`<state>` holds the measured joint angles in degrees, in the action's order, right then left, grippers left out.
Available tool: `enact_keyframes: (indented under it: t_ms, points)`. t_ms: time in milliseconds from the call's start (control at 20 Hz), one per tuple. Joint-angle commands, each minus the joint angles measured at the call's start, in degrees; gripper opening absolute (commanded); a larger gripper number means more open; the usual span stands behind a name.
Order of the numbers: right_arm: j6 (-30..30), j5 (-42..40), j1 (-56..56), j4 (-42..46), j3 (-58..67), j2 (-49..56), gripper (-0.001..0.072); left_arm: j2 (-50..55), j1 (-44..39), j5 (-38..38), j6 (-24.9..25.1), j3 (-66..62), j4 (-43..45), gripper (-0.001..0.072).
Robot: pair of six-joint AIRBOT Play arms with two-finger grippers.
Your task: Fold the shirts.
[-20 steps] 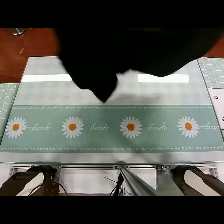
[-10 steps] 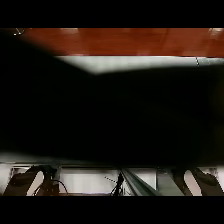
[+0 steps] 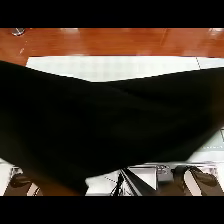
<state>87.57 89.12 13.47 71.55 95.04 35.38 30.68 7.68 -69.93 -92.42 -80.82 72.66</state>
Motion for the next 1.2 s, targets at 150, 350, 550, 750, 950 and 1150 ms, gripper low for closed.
enact_keyframes:
  t_ms: [150,350,550,750,950,1150]
  points:
    - [-5.5,-19.4,-0.1,-6.1,-22.8,13.5,0.0021,10.4,-3.1,21.2,-1.3,25.8,-7.0,0.0024]
    - [-9.2,-28.9,-0.1,-17.3,-19.1,32.7,0.0021,25.2,-5.3,33.0,-1.3,24.2,-10.7,0.0025]
    - [-8.2,-30.9,-0.1,-23.6,-8.9,50.4,0.0021,35.5,-7.0,36.9,-1.3,22.6,-16.1,0.0025]
    - [-6.0,-31.8,0.0,-34.5,-4.5,60.3,0.0034,39.6,-9.3,36.1,-1.3,22.6,-17.4,0.021]
    - [-5.9,-25.8,2.7,-38.1,-4.3,61.6,0.0633,39.5,-6.1,26.1,4.9,21.0,-12.6,0.0705]
    - [-8.8,-4.8,8.4,-21.8,-6.2,58.1,0.0632,39.5,8.8,0.6,6.8,23.2,-4.7,0.0703]
